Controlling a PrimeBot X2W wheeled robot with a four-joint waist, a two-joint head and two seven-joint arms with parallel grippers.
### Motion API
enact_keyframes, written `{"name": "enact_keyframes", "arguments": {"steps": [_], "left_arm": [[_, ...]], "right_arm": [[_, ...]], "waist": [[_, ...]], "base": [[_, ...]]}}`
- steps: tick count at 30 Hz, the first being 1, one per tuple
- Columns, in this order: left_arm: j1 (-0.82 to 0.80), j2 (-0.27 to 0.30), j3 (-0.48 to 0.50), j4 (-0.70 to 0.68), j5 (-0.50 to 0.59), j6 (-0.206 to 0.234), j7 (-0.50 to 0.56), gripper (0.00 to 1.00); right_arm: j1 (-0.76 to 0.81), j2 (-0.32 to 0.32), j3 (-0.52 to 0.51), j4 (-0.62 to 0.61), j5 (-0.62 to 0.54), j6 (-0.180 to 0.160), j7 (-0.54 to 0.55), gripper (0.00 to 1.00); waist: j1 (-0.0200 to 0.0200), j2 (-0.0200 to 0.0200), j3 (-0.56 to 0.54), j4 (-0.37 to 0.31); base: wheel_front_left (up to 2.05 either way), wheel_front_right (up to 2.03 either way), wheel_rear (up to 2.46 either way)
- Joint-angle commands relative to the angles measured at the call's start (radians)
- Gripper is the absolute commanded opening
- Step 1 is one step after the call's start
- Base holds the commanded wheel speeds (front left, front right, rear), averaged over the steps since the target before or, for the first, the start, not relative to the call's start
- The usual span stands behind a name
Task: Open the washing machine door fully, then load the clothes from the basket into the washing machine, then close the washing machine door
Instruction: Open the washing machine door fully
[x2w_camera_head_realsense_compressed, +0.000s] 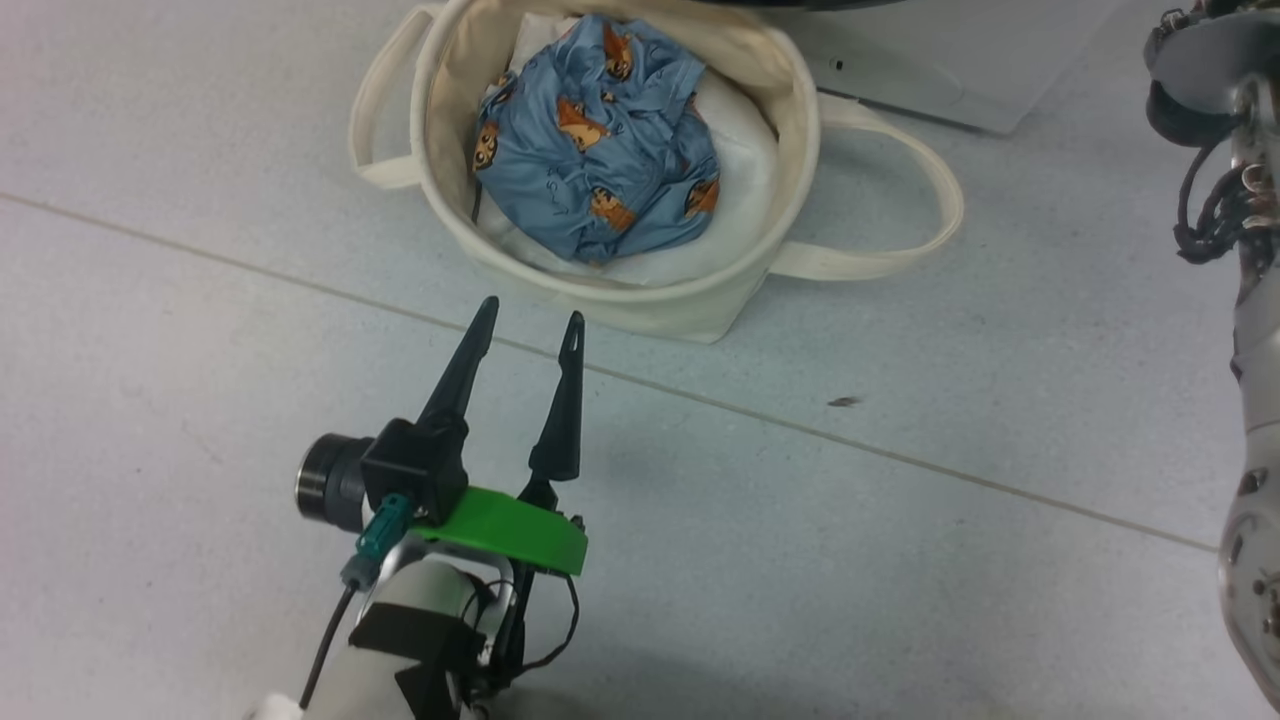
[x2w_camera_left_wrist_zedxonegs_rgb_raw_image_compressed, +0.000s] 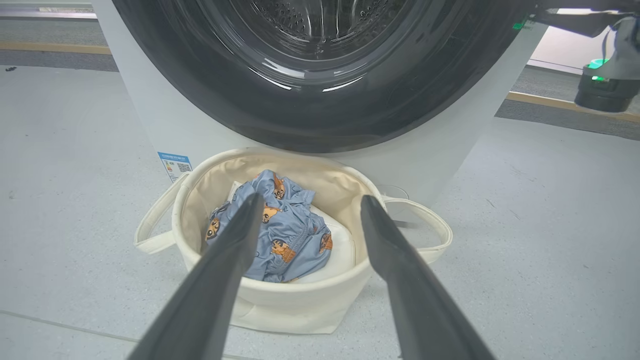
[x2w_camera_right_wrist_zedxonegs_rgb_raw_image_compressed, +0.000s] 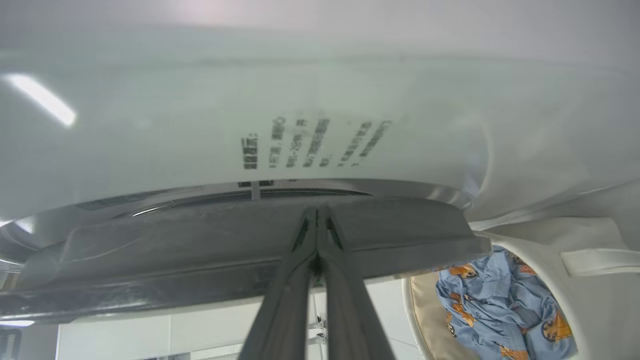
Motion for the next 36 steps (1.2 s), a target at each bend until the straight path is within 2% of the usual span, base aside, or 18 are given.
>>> {"name": "enact_keyframes", "arguments": {"steps": [1,9,17,23,29,36], "left_arm": [[-0.013,0.015,0.018,-0.038,-0.004,0.009,-0.012,1.00],[-0.040,0.015,-0.010,-0.053,-0.026,0.020,-0.012,1.00],[-0.055,0.015,-0.037,-0.065,-0.042,0.034,-0.012,1.00],[-0.040,0.015,-0.025,-0.054,-0.035,0.037,-0.012,1.00],[-0.015,0.015,0.003,-0.048,-0.023,0.026,-0.012,1.00],[0.007,0.015,0.026,-0.039,-0.013,0.014,-0.012,1.00]], "right_arm": [[-0.048,0.010,0.014,-0.025,0.008,0.000,0.018,0.00],[-0.111,0.007,0.028,-0.011,0.015,0.000,0.040,0.00],[-0.102,0.018,0.039,0.002,0.046,0.000,0.104,0.00],[-0.006,0.051,0.077,-0.036,0.039,0.000,0.109,0.00],[0.111,0.104,0.093,-0.094,0.086,0.000,0.118,0.00],[0.228,0.133,0.141,-0.130,0.112,0.000,0.130,0.00]], "waist": [[-0.0001,0.0000,0.014,0.007],[-0.0001,0.0000,0.059,0.024],[-0.0001,0.0000,0.059,0.035],[-0.0001,0.0000,0.015,0.026],[-0.0001,0.0000,-0.036,0.003],[-0.0001,0.0000,-0.080,-0.010]], "base": [[0.00,0.00,0.00],[0.00,0.00,0.00],[0.00,0.00,0.00],[0.00,0.00,0.00],[0.00,0.00,0.00],[0.00,0.00,0.00]]}}
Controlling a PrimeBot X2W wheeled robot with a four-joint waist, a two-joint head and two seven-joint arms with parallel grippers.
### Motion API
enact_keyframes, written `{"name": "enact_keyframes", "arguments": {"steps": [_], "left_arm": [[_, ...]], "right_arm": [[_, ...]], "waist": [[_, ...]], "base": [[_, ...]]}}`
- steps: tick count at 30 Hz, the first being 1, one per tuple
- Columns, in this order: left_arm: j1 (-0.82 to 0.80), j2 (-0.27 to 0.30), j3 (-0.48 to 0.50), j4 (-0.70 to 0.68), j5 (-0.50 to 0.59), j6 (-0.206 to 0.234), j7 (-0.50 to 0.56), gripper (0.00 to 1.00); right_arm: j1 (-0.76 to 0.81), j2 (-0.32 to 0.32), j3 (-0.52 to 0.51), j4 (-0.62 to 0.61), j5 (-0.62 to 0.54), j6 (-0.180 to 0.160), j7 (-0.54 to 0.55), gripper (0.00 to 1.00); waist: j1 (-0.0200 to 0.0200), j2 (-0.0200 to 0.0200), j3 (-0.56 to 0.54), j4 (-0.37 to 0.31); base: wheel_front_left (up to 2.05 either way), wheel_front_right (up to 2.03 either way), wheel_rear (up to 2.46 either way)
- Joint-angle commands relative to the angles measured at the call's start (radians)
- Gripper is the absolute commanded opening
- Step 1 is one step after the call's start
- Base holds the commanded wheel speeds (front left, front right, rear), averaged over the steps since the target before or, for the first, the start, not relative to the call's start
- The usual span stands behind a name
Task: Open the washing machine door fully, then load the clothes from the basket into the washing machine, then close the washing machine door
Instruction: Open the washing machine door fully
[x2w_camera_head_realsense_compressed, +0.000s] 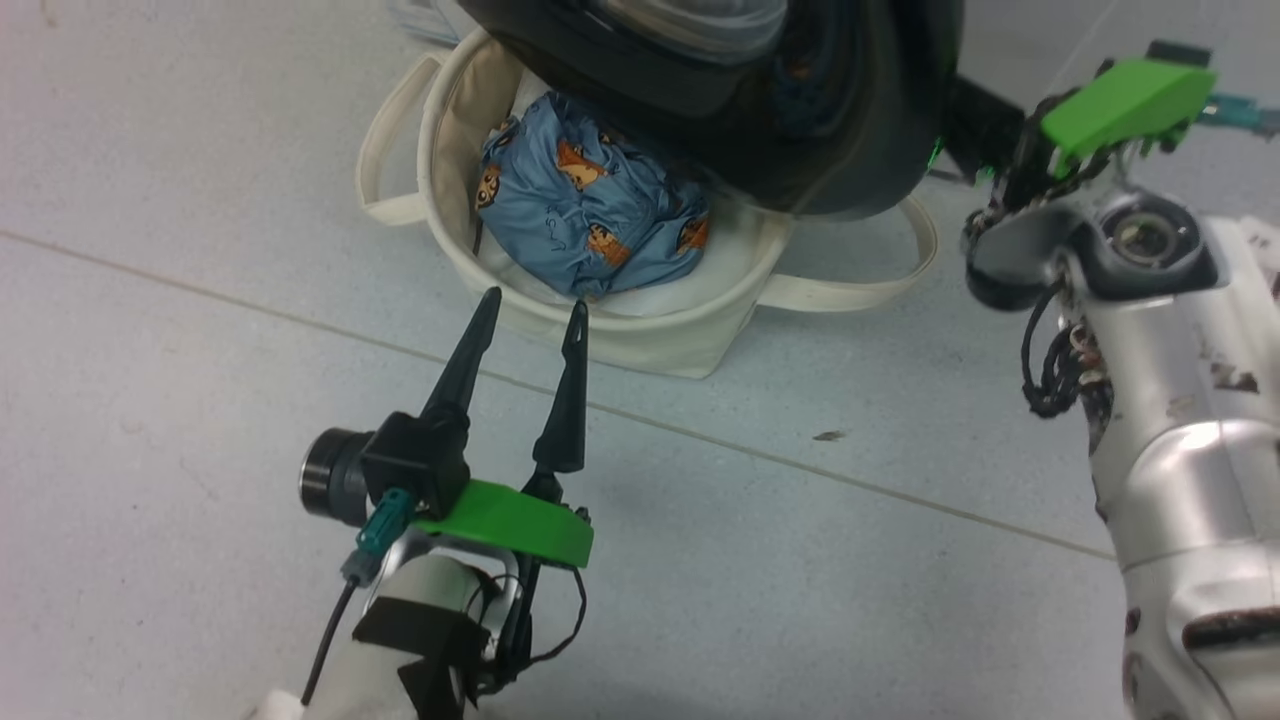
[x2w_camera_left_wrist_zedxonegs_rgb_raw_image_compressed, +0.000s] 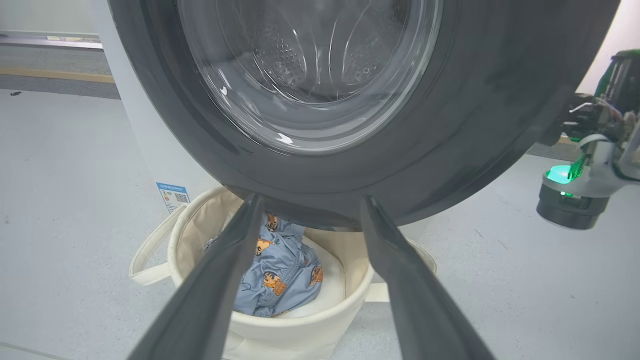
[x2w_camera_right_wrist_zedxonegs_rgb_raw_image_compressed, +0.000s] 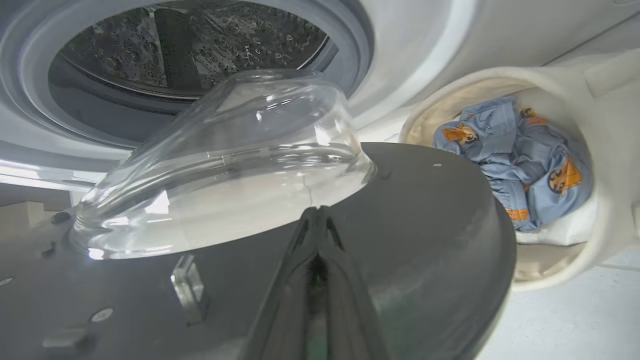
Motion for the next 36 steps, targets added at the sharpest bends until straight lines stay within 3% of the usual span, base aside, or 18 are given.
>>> {"name": "enact_keyframes", "arguments": {"steps": [1,9,13,19,26,32,36], "left_arm": [[0.022,0.016,0.043,-0.025,0.011,-0.006,-0.012,1.00],[0.053,0.016,0.063,-0.017,0.012,-0.014,-0.012,1.00],[0.068,0.016,0.070,-0.016,0.013,-0.014,-0.012,1.00],[0.092,0.016,0.074,-0.012,0.011,-0.012,-0.012,1.00],[0.116,0.016,0.078,-0.006,0.009,-0.010,-0.012,1.00],[0.144,0.016,0.091,0.009,0.015,-0.017,-0.012,1.00],[0.166,0.016,0.102,0.022,0.025,-0.025,-0.012,1.00]], "right_arm": [[0.021,0.030,0.023,-0.042,0.009,0.001,0.010,0.00],[0.126,0.042,0.106,-0.071,0.064,0.001,0.023,0.00],[0.170,0.043,0.195,-0.096,0.132,0.001,0.014,0.00],[0.238,0.043,0.348,-0.111,0.237,0.001,-0.036,0.00],[0.268,0.043,0.427,-0.097,0.295,0.001,-0.114,0.00],[0.278,0.020,0.393,-0.061,0.260,0.001,-0.192,0.00],[0.280,-0.042,0.418,-0.040,0.087,0.001,-0.387,0.00]], "waist": [[0.0002,-0.0001,-0.015,-0.004],[0.0002,-0.0001,-0.068,0.006],[0.0002,-0.0001,-0.087,0.018],[0.0002,-0.0001,-0.117,0.041],[0.0002,-0.0001,-0.156,0.063],[0.0002,-0.0001,-0.216,0.058],[0.0002,-0.0001,-0.272,0.041]], "base": [[0.00,0.00,0.00],[0.00,0.00,0.00],[0.00,0.00,0.00],[0.00,0.00,0.00],[0.00,0.00,0.00],[0.00,0.00,0.00],[0.00,0.00,0.00]]}}
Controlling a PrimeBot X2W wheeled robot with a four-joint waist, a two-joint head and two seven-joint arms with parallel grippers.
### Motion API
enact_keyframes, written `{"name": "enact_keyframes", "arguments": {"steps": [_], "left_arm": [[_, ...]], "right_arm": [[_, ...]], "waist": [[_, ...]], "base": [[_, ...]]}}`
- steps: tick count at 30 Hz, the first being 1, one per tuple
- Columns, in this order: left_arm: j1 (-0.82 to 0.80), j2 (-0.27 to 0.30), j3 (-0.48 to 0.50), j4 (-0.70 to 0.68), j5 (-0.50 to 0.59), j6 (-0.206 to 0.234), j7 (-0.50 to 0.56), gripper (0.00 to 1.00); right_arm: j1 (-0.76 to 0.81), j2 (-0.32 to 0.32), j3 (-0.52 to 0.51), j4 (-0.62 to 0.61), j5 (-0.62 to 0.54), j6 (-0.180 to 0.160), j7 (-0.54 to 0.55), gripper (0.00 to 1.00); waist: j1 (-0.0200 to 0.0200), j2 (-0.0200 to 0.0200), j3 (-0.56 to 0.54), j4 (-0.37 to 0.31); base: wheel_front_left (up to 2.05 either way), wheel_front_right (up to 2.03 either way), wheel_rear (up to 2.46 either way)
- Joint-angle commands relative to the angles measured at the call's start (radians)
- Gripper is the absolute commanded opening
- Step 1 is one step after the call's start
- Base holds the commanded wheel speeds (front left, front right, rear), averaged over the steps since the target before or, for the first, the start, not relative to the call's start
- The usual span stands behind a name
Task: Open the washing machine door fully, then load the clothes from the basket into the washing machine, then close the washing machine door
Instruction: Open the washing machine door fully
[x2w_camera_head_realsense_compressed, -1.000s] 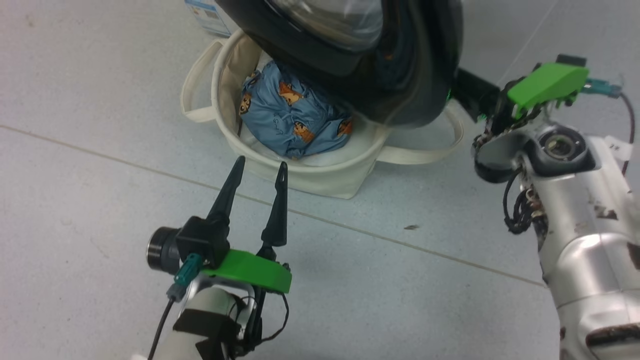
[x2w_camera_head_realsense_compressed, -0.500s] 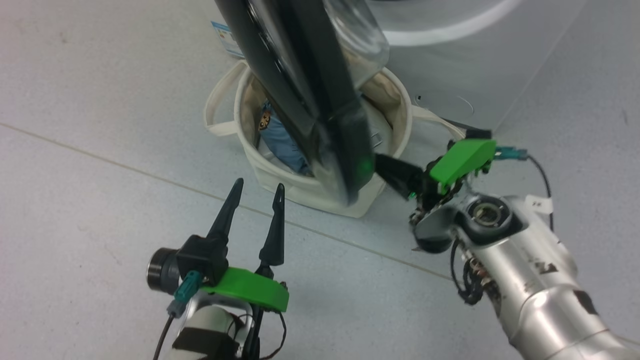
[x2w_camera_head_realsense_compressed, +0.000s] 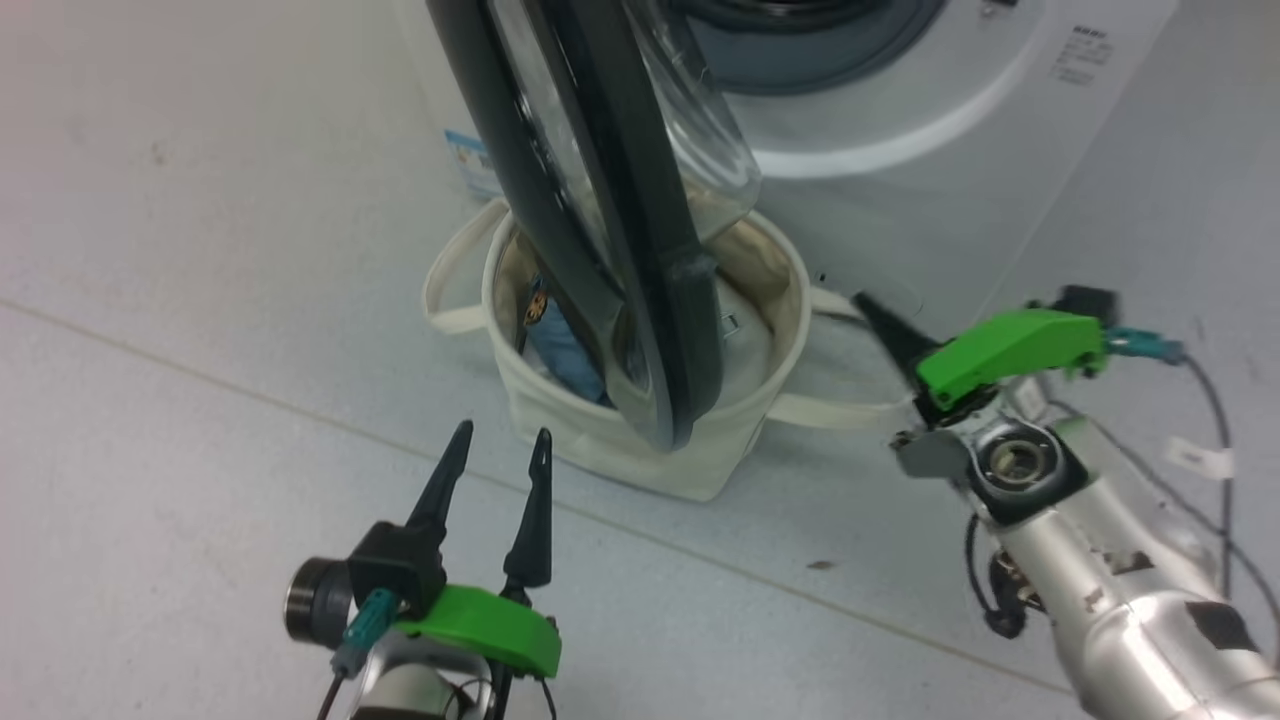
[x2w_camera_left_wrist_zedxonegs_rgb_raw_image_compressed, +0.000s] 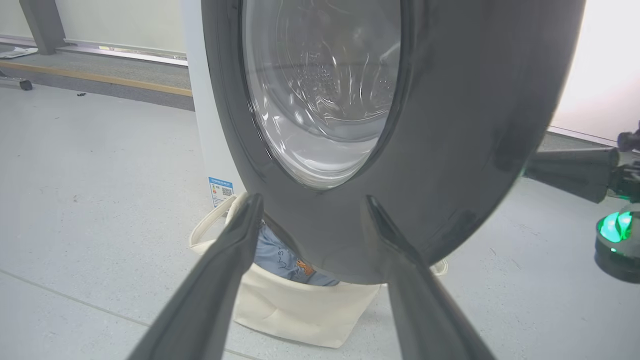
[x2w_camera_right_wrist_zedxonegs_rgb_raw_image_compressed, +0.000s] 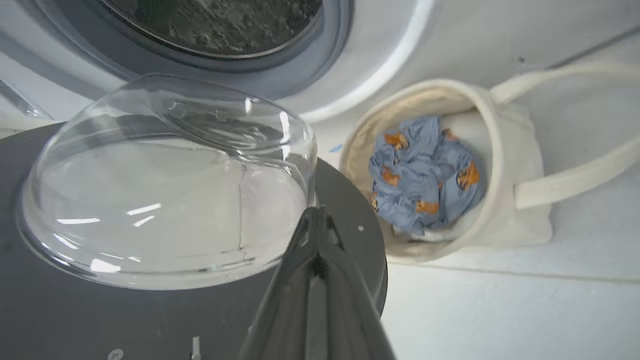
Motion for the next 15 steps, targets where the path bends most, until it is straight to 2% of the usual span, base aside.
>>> {"name": "enact_keyframes", "arguments": {"steps": [1,3,6,9,12,13,15], "left_arm": [[-0.001,0.014,0.042,-0.021,0.011,-0.002,-0.012,1.00],[0.013,0.014,0.051,-0.013,0.019,-0.007,-0.012,1.00],[0.036,0.014,0.065,-0.002,0.032,-0.016,-0.012,1.00],[0.061,0.014,0.080,0.005,0.043,-0.025,-0.012,1.00],[0.091,0.018,0.105,-0.003,0.047,-0.029,-0.012,1.00],[0.112,0.020,0.119,-0.007,0.051,-0.032,-0.012,1.00],[0.129,0.024,0.129,-0.006,0.059,-0.033,-0.012,1.00]], "right_arm": [[0.010,0.005,0.018,-0.054,-0.030,0.001,-0.040,0.00],[0.030,-0.039,0.049,-0.098,-0.137,0.001,-0.147,0.00],[0.068,-0.118,0.131,-0.128,-0.368,0.001,-0.347,0.00],[0.120,-0.152,0.154,-0.144,-0.548,0.001,-0.410,0.00],[0.189,-0.160,0.061,-0.218,-0.755,0.001,-0.415,0.00],[0.275,-0.146,-0.011,-0.294,-0.914,0.001,-0.415,0.00],[0.371,-0.120,-0.080,-0.363,-1.032,0.001,-0.415,0.00]], "waist": [[0.0000,0.0000,-0.039,-0.018],[0.0000,0.0000,-0.070,-0.032],[0.0000,0.0000,-0.118,-0.056],[0.0000,0.0000,-0.162,-0.081],[0.0000,0.0000,-0.188,-0.112],[0.0000,0.0000,-0.201,-0.127],[0.0000,0.0000,-0.208,-0.140]], "base": [[0.00,0.00,0.00],[0.00,0.00,0.00],[0.00,0.00,0.00],[0.00,0.00,0.00],[0.00,0.00,0.00],[0.00,0.00,0.00],[0.00,0.00,0.00]]}}
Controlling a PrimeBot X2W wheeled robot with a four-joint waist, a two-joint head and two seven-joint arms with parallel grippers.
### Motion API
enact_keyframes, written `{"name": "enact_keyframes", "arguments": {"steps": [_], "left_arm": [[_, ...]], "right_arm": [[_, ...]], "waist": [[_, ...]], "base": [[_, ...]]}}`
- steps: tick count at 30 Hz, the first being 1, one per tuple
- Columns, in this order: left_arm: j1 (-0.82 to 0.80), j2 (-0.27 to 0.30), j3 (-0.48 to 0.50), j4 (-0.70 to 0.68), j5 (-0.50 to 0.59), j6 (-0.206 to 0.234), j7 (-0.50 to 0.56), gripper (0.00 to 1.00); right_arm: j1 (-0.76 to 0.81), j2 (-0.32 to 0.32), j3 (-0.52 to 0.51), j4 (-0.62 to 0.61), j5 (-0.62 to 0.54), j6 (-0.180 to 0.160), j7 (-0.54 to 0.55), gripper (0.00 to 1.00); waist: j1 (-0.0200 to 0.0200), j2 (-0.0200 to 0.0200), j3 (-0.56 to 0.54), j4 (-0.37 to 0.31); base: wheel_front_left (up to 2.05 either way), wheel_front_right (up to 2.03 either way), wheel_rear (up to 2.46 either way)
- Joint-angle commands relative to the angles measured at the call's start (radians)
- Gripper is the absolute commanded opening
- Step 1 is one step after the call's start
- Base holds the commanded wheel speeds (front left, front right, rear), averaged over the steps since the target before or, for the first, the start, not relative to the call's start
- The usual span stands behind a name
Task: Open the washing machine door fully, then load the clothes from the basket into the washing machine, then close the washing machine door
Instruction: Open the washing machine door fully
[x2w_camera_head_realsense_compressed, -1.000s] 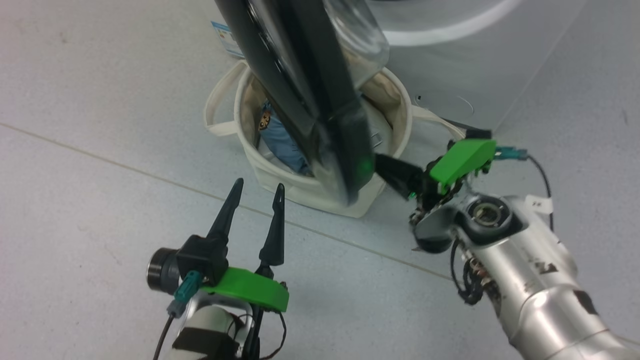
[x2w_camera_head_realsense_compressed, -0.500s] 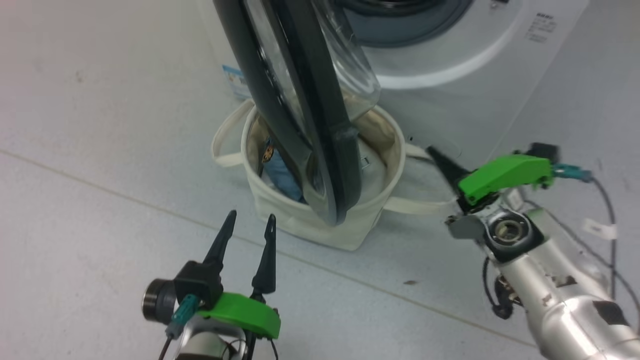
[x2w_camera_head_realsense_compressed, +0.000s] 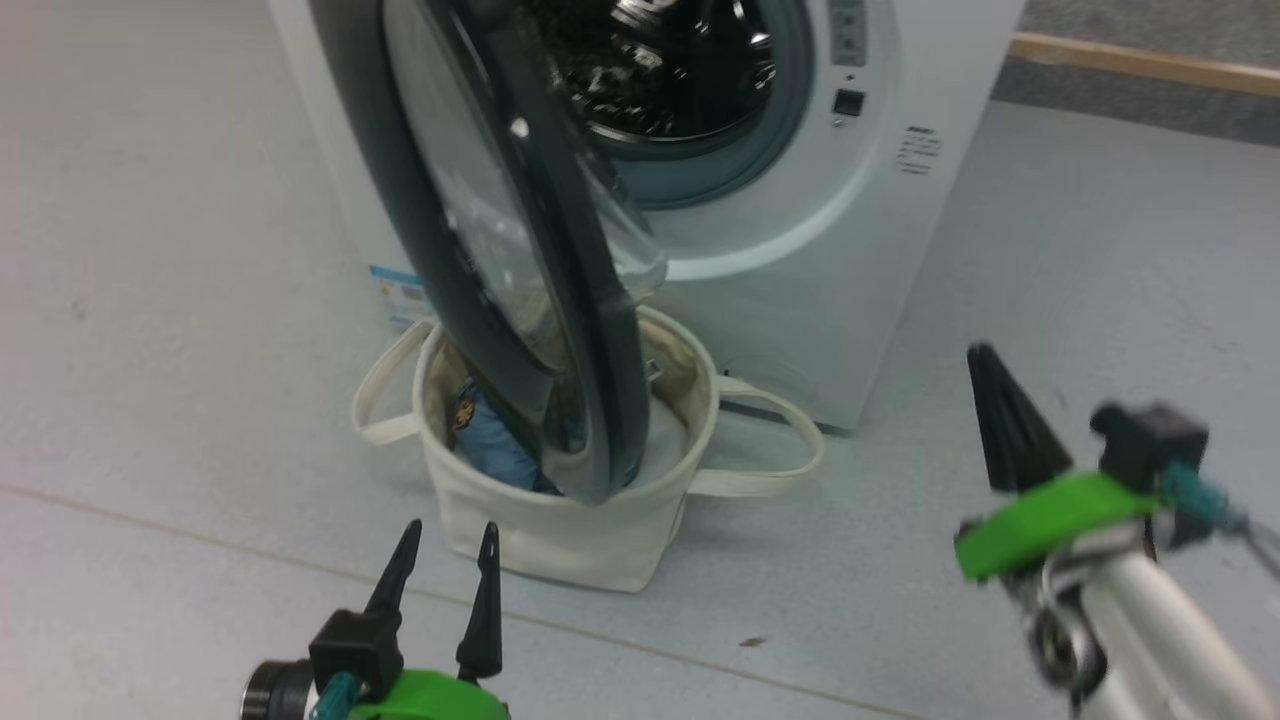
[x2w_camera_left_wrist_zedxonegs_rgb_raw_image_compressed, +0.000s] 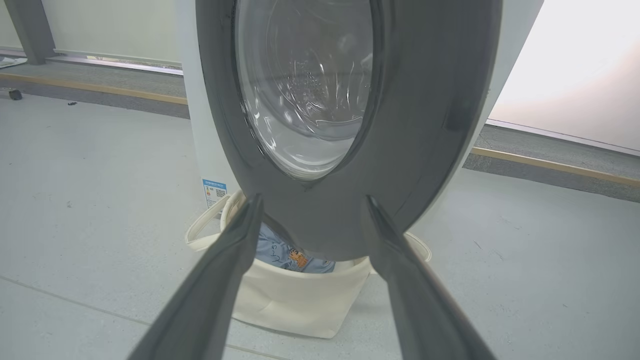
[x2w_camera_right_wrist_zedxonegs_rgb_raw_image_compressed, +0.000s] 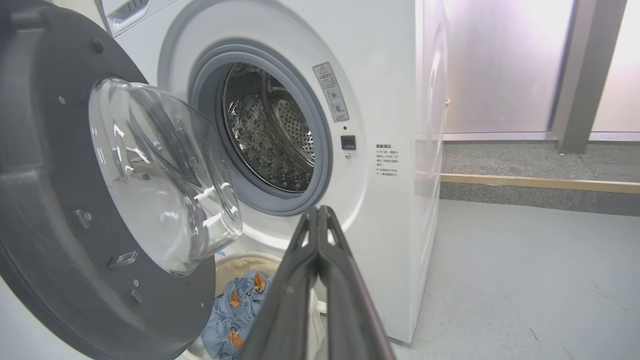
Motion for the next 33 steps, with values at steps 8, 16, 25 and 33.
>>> {"name": "enact_keyframes", "arguments": {"steps": [8,16,25,33], "left_arm": [[-0.001,0.012,0.064,-0.057,0.039,-0.018,-0.012,1.00],[-0.004,0.011,0.073,-0.093,0.070,-0.034,-0.012,1.00],[-0.012,0.007,0.070,-0.103,0.088,-0.035,-0.012,1.00],[-0.017,0.005,0.071,-0.114,0.093,-0.034,-0.012,1.00]], "right_arm": [[0.250,0.161,-0.187,-0.126,-0.204,0.001,-0.012,1.00],[0.263,0.207,-0.206,-0.137,-0.297,0.001,-0.012,1.00],[0.250,0.226,-0.202,-0.135,-0.333,0.001,-0.012,1.00],[0.243,0.232,-0.204,-0.137,-0.332,0.001,-0.012,1.00]], "waist": [[0.0001,0.0000,-0.019,-0.059],[0.0001,0.0000,-0.017,-0.080],[0.0001,0.0000,-0.001,-0.087],[0.0001,0.0000,0.007,-0.086]], "base": [[0.00,0.00,0.00],[0.00,0.00,0.00],[0.00,0.00,0.00],[0.00,0.00,0.00]]}}
